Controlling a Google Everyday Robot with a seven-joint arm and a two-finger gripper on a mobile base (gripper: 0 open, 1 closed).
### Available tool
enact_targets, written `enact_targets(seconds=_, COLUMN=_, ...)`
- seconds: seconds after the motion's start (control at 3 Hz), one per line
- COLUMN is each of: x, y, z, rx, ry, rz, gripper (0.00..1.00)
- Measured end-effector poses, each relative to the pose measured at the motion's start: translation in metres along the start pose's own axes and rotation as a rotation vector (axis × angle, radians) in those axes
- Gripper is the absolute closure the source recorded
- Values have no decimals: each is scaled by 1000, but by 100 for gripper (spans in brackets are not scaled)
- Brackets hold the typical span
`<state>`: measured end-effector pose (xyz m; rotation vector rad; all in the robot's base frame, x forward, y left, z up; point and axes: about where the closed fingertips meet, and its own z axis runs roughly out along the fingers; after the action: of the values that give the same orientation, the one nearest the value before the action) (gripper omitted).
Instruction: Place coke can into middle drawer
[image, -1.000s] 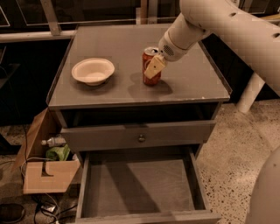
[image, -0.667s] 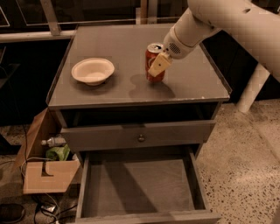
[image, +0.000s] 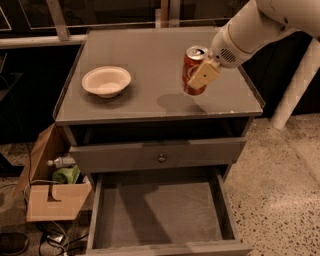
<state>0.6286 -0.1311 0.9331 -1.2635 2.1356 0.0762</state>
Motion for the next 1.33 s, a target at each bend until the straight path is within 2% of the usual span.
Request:
enact_targets(seconds=0.33, x=-1, y=-7, z=1, rx=22, ry=-3, rz=-5, gripper=100)
enact_targets(seconds=0.67, x=-1, y=-7, z=1, rx=22, ry=-2, rz=-5, gripper=100)
enact_targets(seconds=1.0, x=42, y=11, z=-29, rx=26, ry=54, rz=45, gripper=100)
enact_targets(seconds=1.33, x=79, y=36, z=-58, rx=-5, ry=95, rz=74, gripper=100)
